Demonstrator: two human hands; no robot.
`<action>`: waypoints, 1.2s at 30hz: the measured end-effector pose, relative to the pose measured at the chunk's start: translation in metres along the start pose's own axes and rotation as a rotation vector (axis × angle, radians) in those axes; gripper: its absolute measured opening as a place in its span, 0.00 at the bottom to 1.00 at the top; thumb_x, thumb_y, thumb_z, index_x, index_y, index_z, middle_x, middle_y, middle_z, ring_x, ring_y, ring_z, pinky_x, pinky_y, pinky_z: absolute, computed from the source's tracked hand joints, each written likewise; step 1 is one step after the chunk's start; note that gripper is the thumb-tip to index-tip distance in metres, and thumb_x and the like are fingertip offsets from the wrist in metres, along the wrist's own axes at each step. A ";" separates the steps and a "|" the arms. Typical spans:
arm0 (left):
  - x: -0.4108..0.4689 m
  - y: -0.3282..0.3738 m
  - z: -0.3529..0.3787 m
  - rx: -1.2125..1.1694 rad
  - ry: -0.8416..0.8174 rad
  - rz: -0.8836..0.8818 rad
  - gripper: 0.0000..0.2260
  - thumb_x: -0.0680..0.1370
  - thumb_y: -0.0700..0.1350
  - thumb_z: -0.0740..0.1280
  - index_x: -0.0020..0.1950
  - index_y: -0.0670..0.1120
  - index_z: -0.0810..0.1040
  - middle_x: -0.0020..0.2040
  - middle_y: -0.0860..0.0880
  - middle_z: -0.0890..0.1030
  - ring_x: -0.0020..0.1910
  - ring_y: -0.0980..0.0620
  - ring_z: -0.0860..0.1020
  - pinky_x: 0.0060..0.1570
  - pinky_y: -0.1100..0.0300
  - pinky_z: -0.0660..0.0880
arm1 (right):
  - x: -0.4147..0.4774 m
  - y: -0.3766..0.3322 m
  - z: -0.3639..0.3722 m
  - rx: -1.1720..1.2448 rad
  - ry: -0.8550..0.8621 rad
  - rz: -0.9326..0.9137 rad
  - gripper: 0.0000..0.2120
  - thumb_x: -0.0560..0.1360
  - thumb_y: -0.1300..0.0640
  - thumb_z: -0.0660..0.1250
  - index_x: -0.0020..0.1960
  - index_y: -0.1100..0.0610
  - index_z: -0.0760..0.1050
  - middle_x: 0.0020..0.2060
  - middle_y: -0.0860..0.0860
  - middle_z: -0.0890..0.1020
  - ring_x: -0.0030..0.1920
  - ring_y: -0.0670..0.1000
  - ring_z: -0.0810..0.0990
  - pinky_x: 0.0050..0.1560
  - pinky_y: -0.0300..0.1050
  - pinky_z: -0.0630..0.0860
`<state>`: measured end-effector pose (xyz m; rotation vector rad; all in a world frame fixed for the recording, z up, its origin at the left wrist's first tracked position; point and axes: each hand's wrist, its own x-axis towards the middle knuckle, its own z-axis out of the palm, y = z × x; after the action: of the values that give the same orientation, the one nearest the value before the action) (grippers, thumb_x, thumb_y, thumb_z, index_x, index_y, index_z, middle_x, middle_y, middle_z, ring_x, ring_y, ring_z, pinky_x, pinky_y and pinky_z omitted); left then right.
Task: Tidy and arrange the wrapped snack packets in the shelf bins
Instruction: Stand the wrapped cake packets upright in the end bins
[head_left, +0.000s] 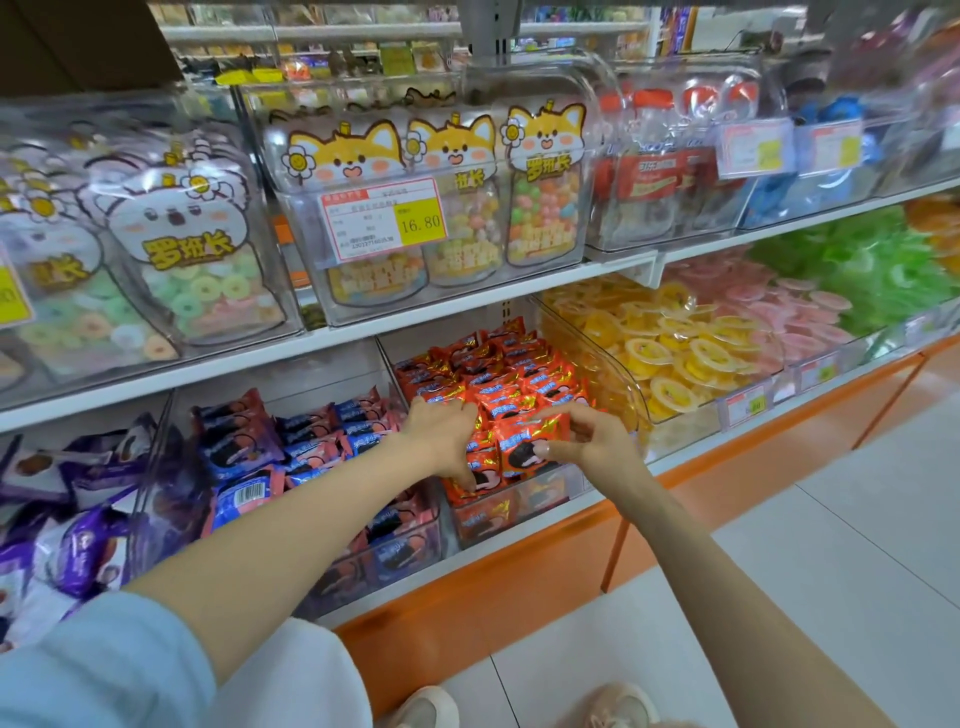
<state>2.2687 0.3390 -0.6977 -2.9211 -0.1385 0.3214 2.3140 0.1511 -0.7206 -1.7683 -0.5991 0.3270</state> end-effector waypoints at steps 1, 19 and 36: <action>0.000 0.000 -0.001 0.003 -0.013 0.002 0.30 0.68 0.60 0.73 0.60 0.44 0.67 0.49 0.49 0.71 0.44 0.50 0.68 0.51 0.52 0.67 | 0.000 0.000 0.002 -0.061 -0.022 -0.014 0.11 0.68 0.64 0.74 0.48 0.52 0.81 0.32 0.57 0.65 0.34 0.49 0.66 0.37 0.41 0.67; 0.011 -0.038 -0.014 -0.409 -0.141 0.190 0.15 0.70 0.46 0.74 0.53 0.47 0.74 0.46 0.54 0.77 0.46 0.54 0.74 0.43 0.60 0.69 | 0.010 0.016 0.027 -0.482 -0.104 -0.159 0.10 0.72 0.69 0.67 0.49 0.57 0.79 0.39 0.55 0.81 0.42 0.54 0.79 0.43 0.49 0.77; -0.013 -0.016 -0.014 -0.135 -0.075 0.356 0.11 0.71 0.54 0.71 0.47 0.50 0.74 0.48 0.54 0.72 0.45 0.55 0.71 0.46 0.57 0.68 | 0.006 0.016 0.037 -0.556 -0.154 -0.230 0.10 0.74 0.67 0.64 0.50 0.60 0.83 0.44 0.56 0.85 0.44 0.53 0.82 0.47 0.44 0.77</action>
<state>2.2579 0.3501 -0.6789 -3.0591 0.3670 0.4936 2.3037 0.1810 -0.7453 -2.1851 -1.0714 0.1411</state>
